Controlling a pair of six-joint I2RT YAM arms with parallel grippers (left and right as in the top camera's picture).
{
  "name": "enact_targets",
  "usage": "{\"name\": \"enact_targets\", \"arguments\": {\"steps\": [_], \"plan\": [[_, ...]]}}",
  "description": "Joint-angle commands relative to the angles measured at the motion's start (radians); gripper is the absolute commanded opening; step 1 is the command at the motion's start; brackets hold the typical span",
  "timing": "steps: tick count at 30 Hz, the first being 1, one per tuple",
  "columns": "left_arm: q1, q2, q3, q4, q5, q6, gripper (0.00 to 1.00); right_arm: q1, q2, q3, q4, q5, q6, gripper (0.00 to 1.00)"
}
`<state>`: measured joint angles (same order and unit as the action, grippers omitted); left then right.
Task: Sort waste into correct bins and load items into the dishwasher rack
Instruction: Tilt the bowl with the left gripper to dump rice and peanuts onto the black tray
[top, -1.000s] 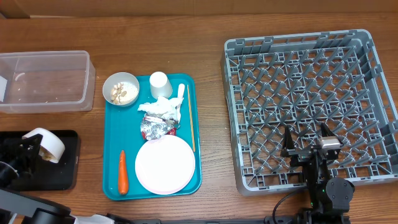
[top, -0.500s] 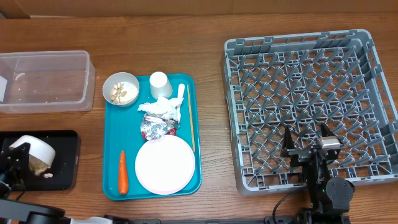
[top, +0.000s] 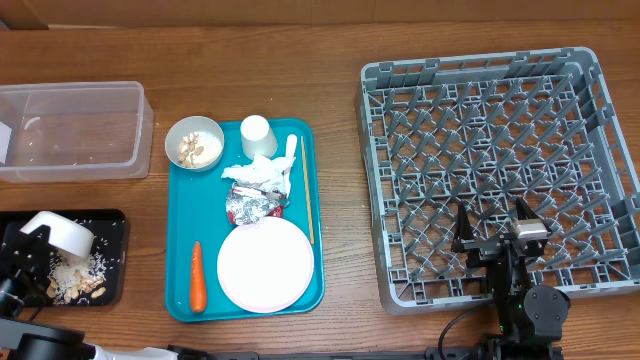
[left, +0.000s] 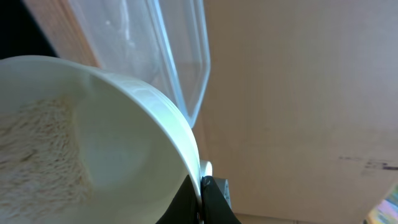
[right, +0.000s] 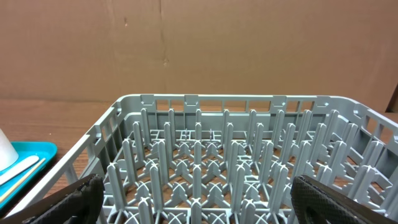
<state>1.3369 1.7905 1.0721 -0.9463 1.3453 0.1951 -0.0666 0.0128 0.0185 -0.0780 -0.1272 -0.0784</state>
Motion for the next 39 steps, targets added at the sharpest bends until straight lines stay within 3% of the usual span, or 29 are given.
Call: {"name": "enact_targets", "arguments": {"steps": [1,6,9,13,22,29,33,39], "plan": [[-0.001,0.016,-0.004,-0.002,0.076,0.037,0.04,-0.006,-0.01,-0.011,0.006,-0.006,0.0,1.0],[0.0,0.016,-0.004,-0.019,0.069,0.049,0.04,-0.006,-0.01,-0.01,0.006,-0.006,0.0,1.0],[0.0,0.016,-0.004,-0.038,-0.018,0.064,0.04,-0.006,-0.01,-0.011,0.006,-0.006,0.0,1.0],[-0.004,0.016,-0.004,-0.053,0.094,0.117,0.04,-0.006,-0.01,-0.011,0.006,-0.006,0.0,1.0],[-0.002,0.016,-0.004,-0.079,0.006,0.079,0.04,-0.006,-0.01,-0.011,0.006,-0.006,0.0,1.0],[-0.002,0.016,-0.004,-0.077,0.056,0.071,0.04,-0.006,-0.01,-0.011,0.006,-0.006,0.0,1.0],[0.005,0.016,-0.004,-0.073,-0.07,0.034,0.04,-0.006,-0.01,-0.011,0.006,-0.006,0.0,1.0],[0.006,0.016,-0.003,-0.063,-0.019,0.053,0.04,-0.006,-0.01,-0.011,0.006,-0.006,0.0,1.0]]}}
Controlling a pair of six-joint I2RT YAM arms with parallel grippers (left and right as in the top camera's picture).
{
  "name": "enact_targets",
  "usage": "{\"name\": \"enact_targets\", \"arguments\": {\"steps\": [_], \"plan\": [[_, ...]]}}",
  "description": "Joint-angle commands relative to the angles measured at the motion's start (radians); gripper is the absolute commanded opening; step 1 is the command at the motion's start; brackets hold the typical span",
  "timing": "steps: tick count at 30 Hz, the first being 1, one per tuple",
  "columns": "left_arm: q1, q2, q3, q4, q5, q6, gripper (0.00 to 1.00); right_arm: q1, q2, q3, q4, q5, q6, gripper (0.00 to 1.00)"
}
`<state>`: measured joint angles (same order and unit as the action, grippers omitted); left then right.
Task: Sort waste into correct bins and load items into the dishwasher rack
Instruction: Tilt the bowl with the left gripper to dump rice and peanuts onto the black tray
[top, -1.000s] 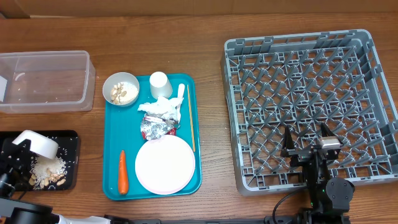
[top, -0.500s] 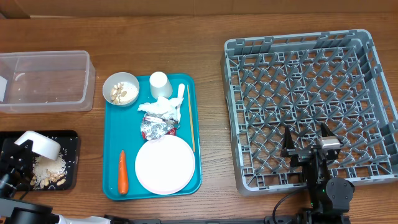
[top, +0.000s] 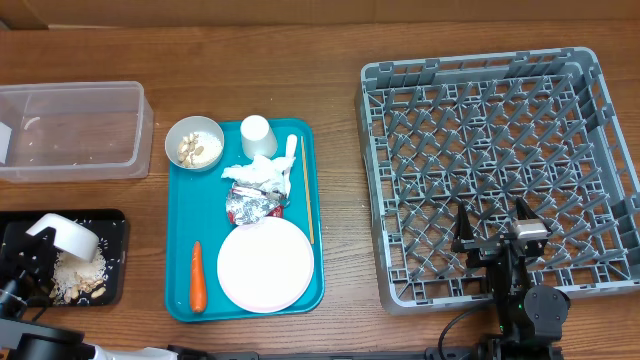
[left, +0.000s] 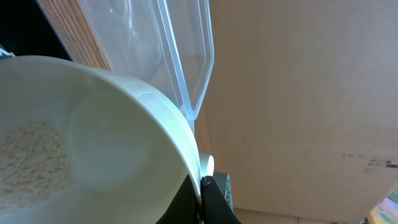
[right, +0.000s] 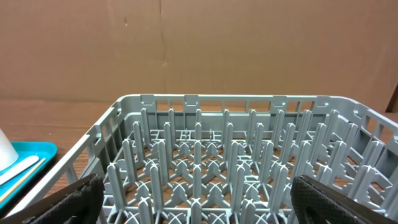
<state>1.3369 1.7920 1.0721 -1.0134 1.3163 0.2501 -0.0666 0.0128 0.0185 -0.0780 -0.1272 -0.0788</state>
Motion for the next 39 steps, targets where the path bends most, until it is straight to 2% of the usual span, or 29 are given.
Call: {"name": "enact_targets", "arguments": {"steps": [1,8,12,18,21,25,28,31,32,35,39], "plan": [[0.01,0.014,-0.003,0.006,0.008,-0.011,0.04,-0.006,-0.01,-0.011,0.006,-0.005,0.0,1.0],[0.013,0.014,-0.003,0.023,-0.033,-0.007,0.04,-0.006,-0.01,-0.011,0.006,-0.006,0.0,1.0],[0.005,0.014,-0.003,0.024,0.08,0.023,0.04,-0.006,-0.01,-0.011,0.006,-0.006,0.0,1.0],[0.006,0.014,-0.003,0.027,0.077,0.022,0.04,-0.006,-0.01,-0.011,0.006,-0.006,0.0,1.0],[0.016,0.014,-0.003,0.044,0.022,-0.054,0.04,-0.006,-0.01,-0.011,0.006,-0.006,0.0,1.0],[0.018,0.014,-0.003,0.047,0.032,-0.05,0.04,-0.006,-0.01,-0.011,0.006,-0.006,0.0,1.0],[0.019,0.014,-0.003,0.06,0.028,-0.101,0.04,-0.006,-0.01,-0.011,0.006,-0.006,0.0,1.0],[0.011,0.014,-0.003,0.04,0.174,0.016,0.04,-0.006,-0.01,-0.011,0.006,-0.006,0.0,1.0],[0.01,0.014,-0.003,0.042,0.183,0.02,0.04,-0.006,-0.01,-0.011,0.006,-0.006,0.0,1.0],[0.016,0.014,-0.003,0.058,0.08,-0.107,0.04,-0.006,-0.01,-0.011,0.006,-0.006,0.0,1.0],[0.018,0.014,-0.003,0.05,0.068,-0.061,0.04,-0.006,-0.01,-0.011,0.006,-0.006,0.0,1.0]]}}
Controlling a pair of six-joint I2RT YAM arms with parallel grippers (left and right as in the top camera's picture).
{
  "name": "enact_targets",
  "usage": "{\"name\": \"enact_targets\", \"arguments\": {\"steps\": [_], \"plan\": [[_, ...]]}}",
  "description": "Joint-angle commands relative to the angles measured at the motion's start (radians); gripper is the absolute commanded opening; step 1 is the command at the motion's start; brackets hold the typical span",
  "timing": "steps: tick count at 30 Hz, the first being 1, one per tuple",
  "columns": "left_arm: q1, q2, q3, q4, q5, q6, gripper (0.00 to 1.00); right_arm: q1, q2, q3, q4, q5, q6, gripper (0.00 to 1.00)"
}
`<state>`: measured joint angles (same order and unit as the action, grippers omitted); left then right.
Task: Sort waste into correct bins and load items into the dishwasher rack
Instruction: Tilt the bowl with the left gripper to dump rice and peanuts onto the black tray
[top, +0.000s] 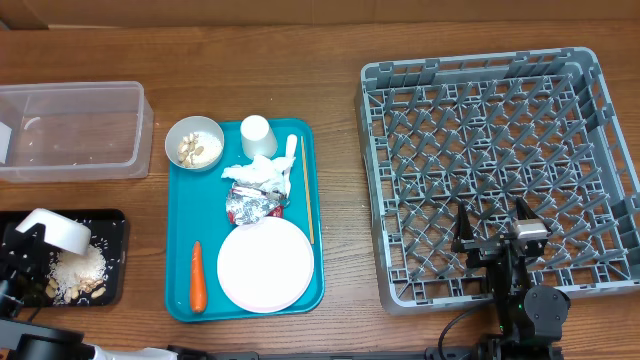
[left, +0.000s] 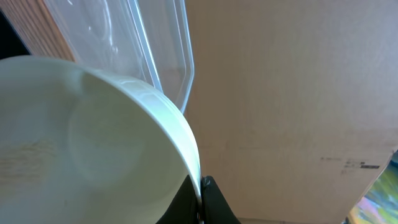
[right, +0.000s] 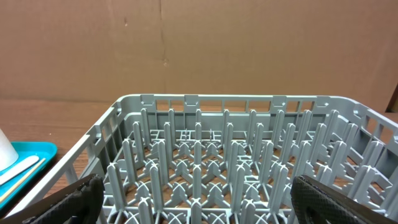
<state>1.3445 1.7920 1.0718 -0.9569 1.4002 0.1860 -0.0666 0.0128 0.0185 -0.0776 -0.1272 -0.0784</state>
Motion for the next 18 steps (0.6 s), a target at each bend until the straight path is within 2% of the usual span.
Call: {"name": "enact_targets", "arguments": {"steps": [1,5,8,11,14,18], "plan": [[0.01,0.014,-0.003,-0.006,-0.036,-0.016,0.04,-0.006,-0.01,-0.011,0.005,-0.006,0.0,1.0],[0.006,0.014,-0.003,-0.035,0.061,0.089,0.04,-0.006,-0.01,-0.011,0.005,-0.006,0.0,1.0],[0.007,0.014,-0.003,-0.023,0.05,0.023,0.04,-0.006,-0.01,-0.011,0.005,-0.006,0.0,1.0],[0.006,0.014,-0.003,-0.014,0.092,0.039,0.04,-0.006,-0.01,-0.011,0.005,-0.006,0.0,1.0],[0.005,0.014,-0.003,-0.012,0.059,-0.01,0.04,-0.006,-0.01,-0.011,0.005,-0.006,0.0,1.0],[0.005,0.014,-0.003,-0.01,0.056,-0.006,0.04,-0.006,-0.01,-0.011,0.005,-0.006,0.0,1.0]]}}
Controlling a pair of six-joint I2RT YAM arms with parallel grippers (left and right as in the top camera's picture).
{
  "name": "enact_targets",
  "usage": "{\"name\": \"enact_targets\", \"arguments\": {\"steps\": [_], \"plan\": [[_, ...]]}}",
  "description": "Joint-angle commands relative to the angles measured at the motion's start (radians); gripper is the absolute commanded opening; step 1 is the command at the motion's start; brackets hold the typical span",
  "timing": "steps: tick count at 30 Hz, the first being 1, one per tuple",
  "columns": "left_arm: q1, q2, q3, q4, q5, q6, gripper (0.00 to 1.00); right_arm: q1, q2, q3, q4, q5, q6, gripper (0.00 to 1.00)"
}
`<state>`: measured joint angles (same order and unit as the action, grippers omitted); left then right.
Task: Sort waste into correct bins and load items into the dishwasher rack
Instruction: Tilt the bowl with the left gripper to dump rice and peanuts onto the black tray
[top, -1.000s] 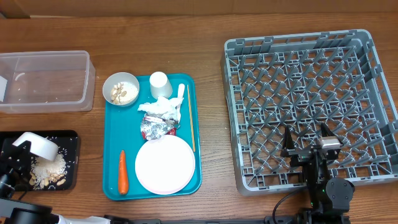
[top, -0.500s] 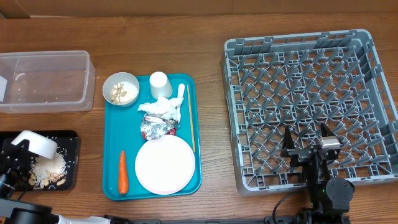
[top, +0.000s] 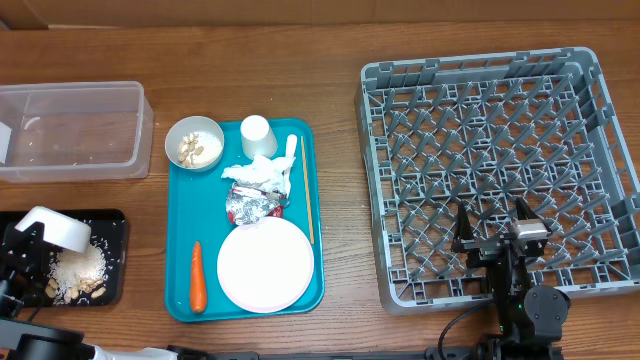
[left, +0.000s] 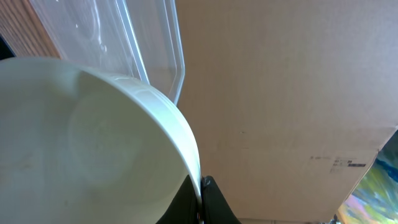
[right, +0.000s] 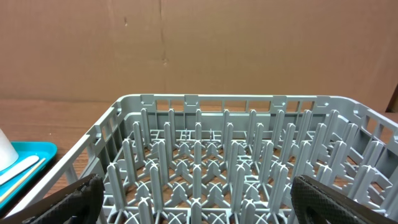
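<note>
My left gripper (left: 201, 183) is shut on the rim of a white bowl (left: 93, 143), which is tipped on its side over the black bin (top: 112, 285) at the table's front left. The bowl's (top: 58, 229) inside looks bare in the left wrist view. Rice and peanuts (top: 76, 272) lie in the black bin. The grey dishwasher rack (top: 590, 110) stands on the right. My right gripper (right: 198, 200) hangs open over the rack's near edge, holding nothing.
A teal tray (top: 178, 235) carries a small bowl of peanuts (top: 194, 143), a white cup (top: 257, 136), crumpled tissue (top: 255, 172), a foil wrapper (top: 252, 205), a white plate (top: 265, 263), a carrot (top: 197, 277), a chopstick (top: 306, 200) and a spoon (top: 291, 152). A clear bin (top: 140, 125) sits at the back left.
The faint trace of rice in the bowl is gone and the bowl has tilted slightly further. The right arm has not moved.
The left gripper held the bowl tipped over the black bin with a heap of rice inside. Then less rice showed in it, then only a trace. Now the bowl looks bare and the rice lies in the bin. The right gripper stayed open over the rack.
</note>
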<state>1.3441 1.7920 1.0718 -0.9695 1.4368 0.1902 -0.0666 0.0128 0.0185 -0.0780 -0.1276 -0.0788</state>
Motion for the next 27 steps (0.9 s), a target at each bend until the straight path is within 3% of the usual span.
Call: {"name": "enact_targets", "arguments": {"steps": [1,10,15,21,27], "plan": [[0.006,0.014,-0.003,0.002,0.02,-0.011,0.04,-0.006,-0.01,-0.011,0.006,-0.005,0.0,1.0],[0.002,0.014,-0.003,-0.017,0.032,0.059,0.04,-0.006,-0.01,-0.011,0.006,-0.005,0.0,1.0],[0.002,0.012,-0.002,-0.039,0.011,0.022,0.04,-0.006,-0.01,-0.01,0.006,-0.005,0.0,1.0],[-0.03,-0.014,0.069,-0.206,0.03,0.179,0.04,-0.006,-0.01,-0.011,0.006,-0.005,0.0,1.0],[-0.085,-0.045,0.181,-0.338,-0.047,0.238,0.04,-0.006,-0.01,-0.011,0.006,-0.005,0.0,1.0]]}}
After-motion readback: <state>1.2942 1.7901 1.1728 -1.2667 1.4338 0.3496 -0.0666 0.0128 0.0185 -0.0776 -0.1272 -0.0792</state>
